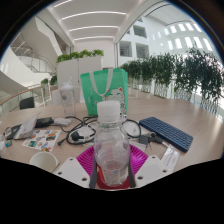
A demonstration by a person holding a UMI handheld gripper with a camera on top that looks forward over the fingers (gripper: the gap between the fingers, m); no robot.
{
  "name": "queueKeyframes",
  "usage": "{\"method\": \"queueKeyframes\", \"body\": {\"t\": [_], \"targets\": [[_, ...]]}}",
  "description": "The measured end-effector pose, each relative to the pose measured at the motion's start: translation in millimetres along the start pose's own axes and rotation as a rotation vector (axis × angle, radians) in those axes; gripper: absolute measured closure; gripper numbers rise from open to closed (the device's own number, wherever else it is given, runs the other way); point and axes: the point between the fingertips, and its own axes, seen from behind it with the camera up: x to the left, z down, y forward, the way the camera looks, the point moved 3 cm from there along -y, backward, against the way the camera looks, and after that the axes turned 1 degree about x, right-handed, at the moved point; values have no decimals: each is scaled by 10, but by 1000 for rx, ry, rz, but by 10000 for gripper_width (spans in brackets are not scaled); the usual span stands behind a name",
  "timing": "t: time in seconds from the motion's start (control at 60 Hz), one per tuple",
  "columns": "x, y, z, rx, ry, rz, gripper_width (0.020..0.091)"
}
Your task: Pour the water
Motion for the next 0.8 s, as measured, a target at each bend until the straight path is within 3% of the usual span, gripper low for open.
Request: {"method": "queueKeyframes", "body": {"t": [0.167, 0.283, 0.317, 0.383, 0.433, 0.633, 0.8], "targets": [[-20, -10, 5, -25, 29, -6, 657], [94, -118, -85, -5, 54, 1, 558], [78, -130, -48, 20, 71, 8, 507], [9, -215, 143, 106, 114, 41, 245], [42, -295, 130, 83, 152, 44, 284], [59, -1042, 70, 78, 187, 95, 270], [340, -2112, -152, 65, 160, 122, 270]]}}
